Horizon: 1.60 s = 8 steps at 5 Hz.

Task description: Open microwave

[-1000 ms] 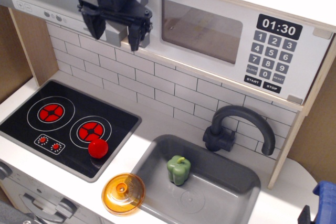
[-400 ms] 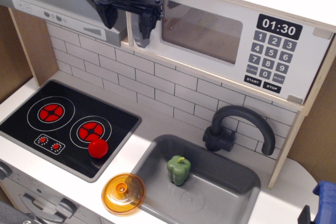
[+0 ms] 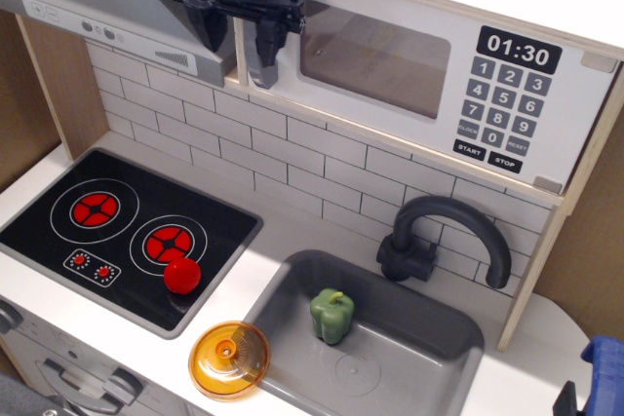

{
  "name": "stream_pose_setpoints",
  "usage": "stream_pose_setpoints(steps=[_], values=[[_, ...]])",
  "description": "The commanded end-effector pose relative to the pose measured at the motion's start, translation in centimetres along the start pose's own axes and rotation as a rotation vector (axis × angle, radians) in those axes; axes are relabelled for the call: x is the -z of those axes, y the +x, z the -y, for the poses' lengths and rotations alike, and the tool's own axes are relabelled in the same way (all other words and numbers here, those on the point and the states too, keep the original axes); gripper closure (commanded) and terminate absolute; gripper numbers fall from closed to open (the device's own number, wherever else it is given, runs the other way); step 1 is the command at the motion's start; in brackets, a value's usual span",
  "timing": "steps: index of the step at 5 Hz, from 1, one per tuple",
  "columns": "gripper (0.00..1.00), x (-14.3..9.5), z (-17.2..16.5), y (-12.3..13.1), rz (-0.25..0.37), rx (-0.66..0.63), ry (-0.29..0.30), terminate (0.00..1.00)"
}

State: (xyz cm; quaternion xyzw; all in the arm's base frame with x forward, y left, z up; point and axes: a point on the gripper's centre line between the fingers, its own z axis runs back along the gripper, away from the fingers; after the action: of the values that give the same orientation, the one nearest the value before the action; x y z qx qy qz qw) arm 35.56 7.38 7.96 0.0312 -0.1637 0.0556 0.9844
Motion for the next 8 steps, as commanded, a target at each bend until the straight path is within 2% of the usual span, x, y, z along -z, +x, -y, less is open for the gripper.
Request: stream_pose_setpoints(steps=[1,3,4,5,6,7,8], values=[[1.00,-1.4,-0.1,1.1,0.082,0.035,0.037,0.00],[1.00,-3.3,0.4,-1.8,0.102,0.082,0.006,0.00],[1.00,-3.7,0.9,-3.2,0.112,0.089,0.026,0.00],[0.00,-4.9,0.8,-5.4,0.038,0.052,-0.019,0.00],[0.00,-5.6,-1.4,-7.1,-0.072,-0.014,-0.077,0.00],[0.00,-5.5,-4.7,-7.0,-0.094,-0.141,-0.043,0.00],[0.00,-4.2,-8.7,-5.8,-0.144,-0.224,0.001,0.00]])
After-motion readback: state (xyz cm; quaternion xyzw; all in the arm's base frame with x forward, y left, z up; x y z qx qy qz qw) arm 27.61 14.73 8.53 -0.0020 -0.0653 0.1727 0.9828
